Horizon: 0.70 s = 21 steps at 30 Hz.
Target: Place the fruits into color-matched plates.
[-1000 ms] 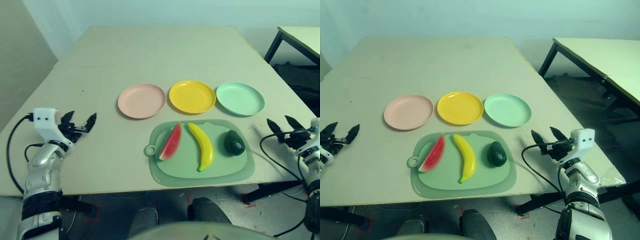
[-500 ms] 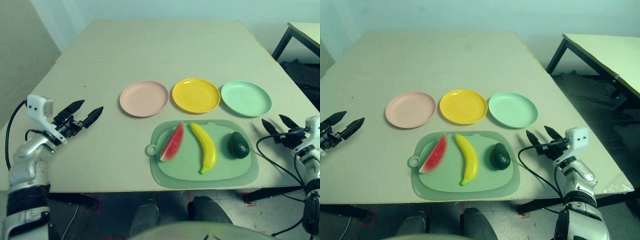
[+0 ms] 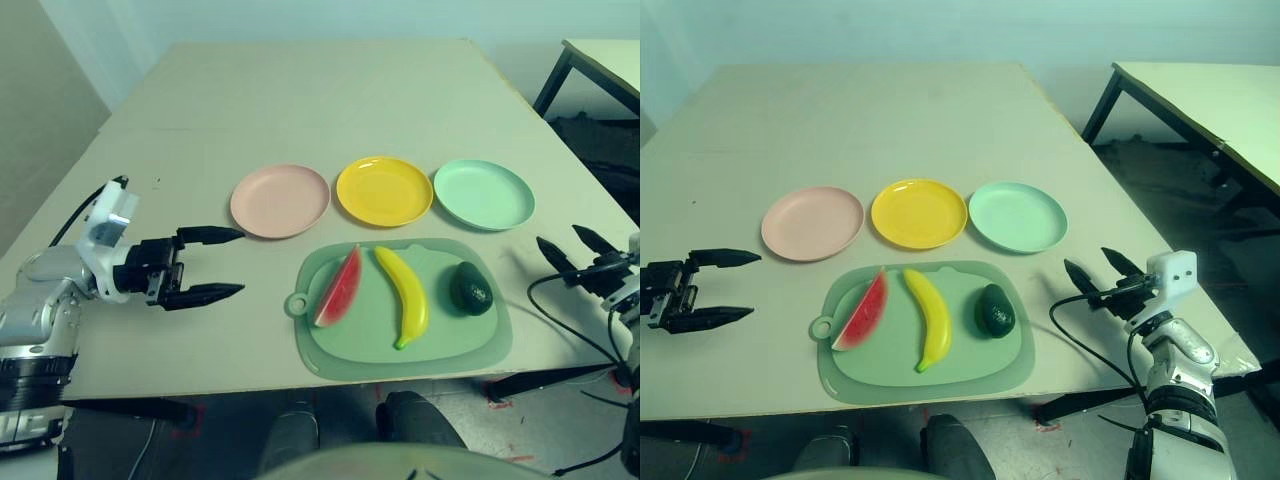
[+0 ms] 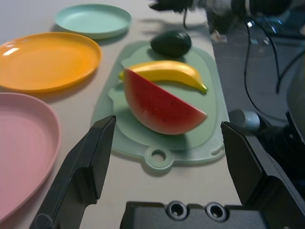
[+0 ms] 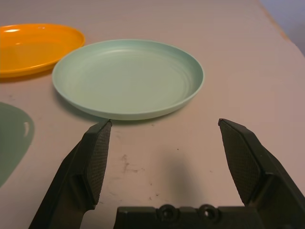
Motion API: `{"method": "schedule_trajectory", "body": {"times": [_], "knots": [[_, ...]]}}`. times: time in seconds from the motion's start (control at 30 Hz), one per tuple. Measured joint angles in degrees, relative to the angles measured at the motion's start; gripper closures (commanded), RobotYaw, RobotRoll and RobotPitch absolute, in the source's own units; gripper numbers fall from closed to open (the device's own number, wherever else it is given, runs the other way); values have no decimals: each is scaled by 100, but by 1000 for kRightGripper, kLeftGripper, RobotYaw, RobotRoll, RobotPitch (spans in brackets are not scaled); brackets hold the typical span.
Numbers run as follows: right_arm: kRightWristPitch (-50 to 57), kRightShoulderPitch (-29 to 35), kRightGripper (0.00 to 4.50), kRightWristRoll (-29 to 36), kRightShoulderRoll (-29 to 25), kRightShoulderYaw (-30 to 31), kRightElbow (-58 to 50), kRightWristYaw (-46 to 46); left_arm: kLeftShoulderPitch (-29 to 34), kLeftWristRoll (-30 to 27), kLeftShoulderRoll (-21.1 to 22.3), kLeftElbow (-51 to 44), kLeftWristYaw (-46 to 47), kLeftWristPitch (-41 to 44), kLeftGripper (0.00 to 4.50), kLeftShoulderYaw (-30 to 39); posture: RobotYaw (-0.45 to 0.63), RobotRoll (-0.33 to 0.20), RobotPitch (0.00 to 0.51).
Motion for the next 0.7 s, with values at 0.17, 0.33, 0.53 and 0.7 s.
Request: {"method": "schedule_trajectory", "body": {"times": [0.17, 0.33, 0.53, 0.7], "knots": [[1767, 239, 0, -81, -783, 746, -2394, 242, -53, 37, 49, 280, -23, -319, 18, -151, -182, 0, 42], [2419, -457, 0, -344, -1828, 1589, -4075, 1083, -136, 103, 68, 478, -25, -515, 18, -243, -173, 0, 44], [182, -1515, 0, -1544, -2124, 3206, -3871, 2765, -140, 142, 44, 598, -25, -654, 18, -335, -149, 0, 49], [-1437, -2372, 0, -2000, -1781, 4236, -3311, 3251, -73, 167, -21, 593, -24, -757, 18, -335, -124, 0, 54]]}}
